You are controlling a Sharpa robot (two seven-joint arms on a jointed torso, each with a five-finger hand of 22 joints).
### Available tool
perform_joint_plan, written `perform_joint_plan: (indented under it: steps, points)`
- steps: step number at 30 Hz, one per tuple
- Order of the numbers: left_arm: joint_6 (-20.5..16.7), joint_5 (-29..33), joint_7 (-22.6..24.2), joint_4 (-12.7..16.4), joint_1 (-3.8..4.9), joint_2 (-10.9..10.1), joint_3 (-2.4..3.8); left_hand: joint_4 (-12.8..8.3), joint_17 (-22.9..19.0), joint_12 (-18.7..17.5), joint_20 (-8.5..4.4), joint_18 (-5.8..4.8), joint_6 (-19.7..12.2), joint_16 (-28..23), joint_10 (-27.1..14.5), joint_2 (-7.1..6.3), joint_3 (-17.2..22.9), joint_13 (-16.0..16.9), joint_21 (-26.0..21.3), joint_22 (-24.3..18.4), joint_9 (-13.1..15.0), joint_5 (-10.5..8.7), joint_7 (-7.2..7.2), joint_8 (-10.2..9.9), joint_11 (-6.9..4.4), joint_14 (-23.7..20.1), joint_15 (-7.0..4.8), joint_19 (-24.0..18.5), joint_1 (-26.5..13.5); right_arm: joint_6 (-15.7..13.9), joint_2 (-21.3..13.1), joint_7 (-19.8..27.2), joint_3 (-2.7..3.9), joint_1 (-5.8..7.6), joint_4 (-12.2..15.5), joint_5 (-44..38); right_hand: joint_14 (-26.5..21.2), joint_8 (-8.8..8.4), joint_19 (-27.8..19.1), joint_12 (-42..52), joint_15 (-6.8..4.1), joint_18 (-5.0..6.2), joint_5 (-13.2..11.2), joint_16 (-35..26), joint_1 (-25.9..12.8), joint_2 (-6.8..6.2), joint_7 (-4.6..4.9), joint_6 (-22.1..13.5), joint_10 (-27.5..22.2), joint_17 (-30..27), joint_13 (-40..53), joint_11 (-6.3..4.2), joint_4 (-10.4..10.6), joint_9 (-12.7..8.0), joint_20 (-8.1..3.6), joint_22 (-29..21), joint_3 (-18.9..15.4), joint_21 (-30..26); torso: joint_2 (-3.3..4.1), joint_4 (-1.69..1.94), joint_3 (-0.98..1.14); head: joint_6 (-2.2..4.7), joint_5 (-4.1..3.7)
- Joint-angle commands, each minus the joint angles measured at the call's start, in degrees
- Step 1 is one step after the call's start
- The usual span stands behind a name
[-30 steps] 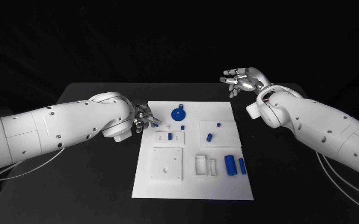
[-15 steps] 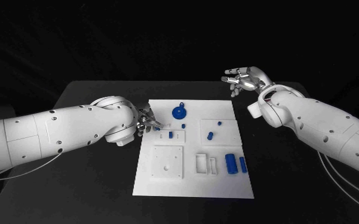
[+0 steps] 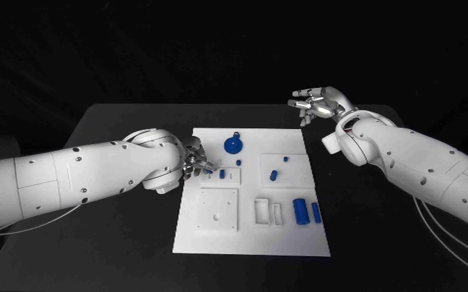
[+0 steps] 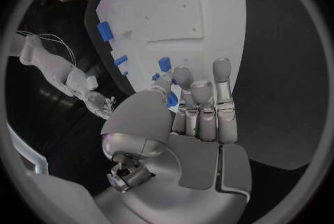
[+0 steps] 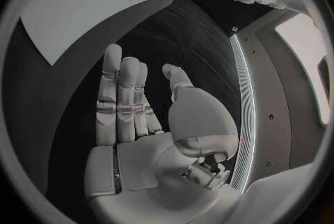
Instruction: Assemble the parts on the task board
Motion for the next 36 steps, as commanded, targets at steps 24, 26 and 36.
perform_joint_plan:
  steps: [24, 26, 36]
  points:
    - [2.8, -5.9, 0.2, -1.0, -1.20, 1.1, 0.02, -3.0, -0.1, -0.2, -0.18, -0.60, 1.3, -0.4, 0.1, 0.71, 3.3, 0.1, 0.2, 1.2, 4.1, -0.13, -1.76, -0.3, 0.10, 0.1, 0.18, 0.2, 0.3, 0.5, -0.1, 0.2, 0.05, -0.13, 0.1, 0.1, -0.2, -0.30, -0.4, 0.1, 0.11, -0.47, 1.6, -0.3, -0.3, -0.27, 0.06, -0.2, -0.3, 0.0, -0.1, -0.19, 0.1, 0.0, -0.11, -0.2, 1.1, 0.4, -0.03, -0.02, -0.01, -0.26, 0.02]
    - [3.0, -6.0, 0.2, -1.1, -1.21, 1.0, 0.02, -3.0, -0.1, -0.2, -0.18, -0.60, 1.3, -0.4, 0.1, 0.71, 3.3, 0.1, 0.2, 1.2, 4.1, -0.10, -1.76, -0.4, 0.11, 0.2, 0.18, 0.2, 0.3, 0.5, -0.1, 0.2, 0.05, -0.14, 0.1, 0.1, -0.2, -0.30, -0.4, 0.1, 0.11, -0.47, 1.6, -0.3, -0.3, -0.27, 0.06, -0.2, -0.3, 0.0, -0.1, -0.19, 0.1, 0.0, -0.11, -0.2, 1.1, 0.4, -0.03, 0.00, 0.00, -0.30, 0.05]
    - [5.4, -6.0, -0.3, -1.2, -1.21, 1.0, 0.02, -3.1, -0.5, -0.2, -0.14, -0.62, 1.3, -0.6, -0.1, 0.74, 3.4, 0.2, 0.1, 1.2, 4.2, -0.03, -1.71, -0.5, 0.17, -0.1, 0.23, 0.1, 0.4, 0.5, -0.1, 0.2, 0.05, -0.15, 0.1, 0.1, -0.2, -0.30, -0.4, 0.1, 0.11, -0.47, 1.7, -0.3, -0.4, -0.38, 0.05, -0.2, -0.3, 0.0, -0.1, -0.20, 0.1, 0.0, -0.12, -0.2, 1.4, 0.5, -0.04, 0.03, 0.00, -0.36, 0.01]
